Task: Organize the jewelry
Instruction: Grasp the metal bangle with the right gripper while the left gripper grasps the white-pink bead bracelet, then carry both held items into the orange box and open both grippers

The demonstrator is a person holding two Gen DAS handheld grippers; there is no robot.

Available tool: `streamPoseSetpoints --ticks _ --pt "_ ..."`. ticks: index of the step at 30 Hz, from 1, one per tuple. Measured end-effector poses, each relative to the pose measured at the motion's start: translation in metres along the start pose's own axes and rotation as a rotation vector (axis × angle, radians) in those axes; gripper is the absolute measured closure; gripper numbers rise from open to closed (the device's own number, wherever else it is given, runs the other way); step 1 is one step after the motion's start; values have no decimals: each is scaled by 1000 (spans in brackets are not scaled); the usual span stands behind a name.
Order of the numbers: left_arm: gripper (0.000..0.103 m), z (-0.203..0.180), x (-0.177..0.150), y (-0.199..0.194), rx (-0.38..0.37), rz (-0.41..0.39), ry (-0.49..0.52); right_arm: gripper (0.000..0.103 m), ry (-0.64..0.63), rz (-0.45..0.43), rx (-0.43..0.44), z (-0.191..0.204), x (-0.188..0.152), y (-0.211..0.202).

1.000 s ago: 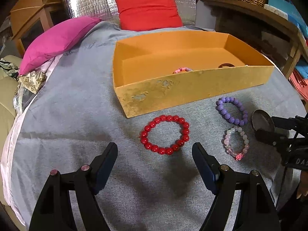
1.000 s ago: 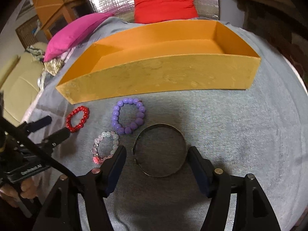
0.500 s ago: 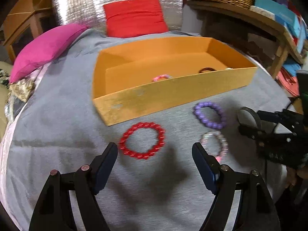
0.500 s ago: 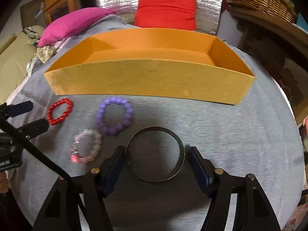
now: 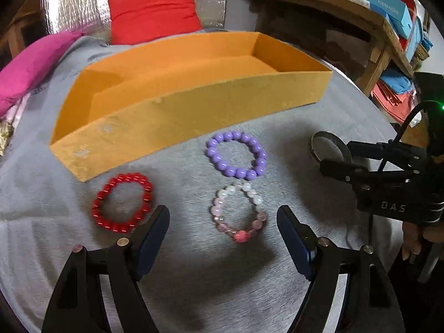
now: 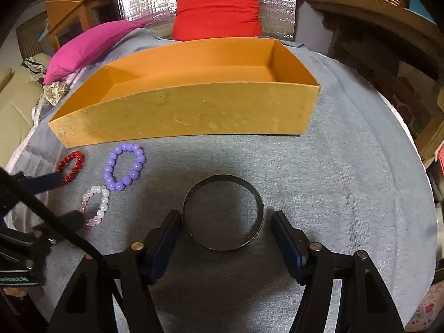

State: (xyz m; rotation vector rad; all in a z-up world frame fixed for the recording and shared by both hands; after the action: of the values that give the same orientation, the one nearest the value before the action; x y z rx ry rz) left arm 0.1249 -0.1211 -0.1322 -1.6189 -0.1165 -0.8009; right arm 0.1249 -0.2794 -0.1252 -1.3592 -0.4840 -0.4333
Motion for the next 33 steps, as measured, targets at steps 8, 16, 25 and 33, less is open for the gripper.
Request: streamPoseSetpoints --ticks 8,16,25,33 --pt "46 -6 1 8 -74 13 -33 31 69 7 60 -16 -1 -6" --pt "89 10 -2 5 -53 -9 -30 28 64 15 51 -7 0 -2" --pt "95 26 -13 -8 -61 -16 -32 34 -16 1 -45 10 -2 6" --pt "95 37 -19 -18 -71 -34 -47 39 -43 -21 -49 26 1 8"
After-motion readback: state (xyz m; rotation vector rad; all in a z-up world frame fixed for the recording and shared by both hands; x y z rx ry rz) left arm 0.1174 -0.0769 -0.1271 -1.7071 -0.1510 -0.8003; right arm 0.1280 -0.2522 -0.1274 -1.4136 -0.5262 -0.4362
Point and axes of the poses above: each gripper's, at about its wrist camera, not at the fingertips, and y roughly the way its jaws point, z to its left, x to its top, the point moved 5 cm from there along y, roughly the way its jaws point, and after that the axes turned 5 degrees about x, right-handed, at the moved point
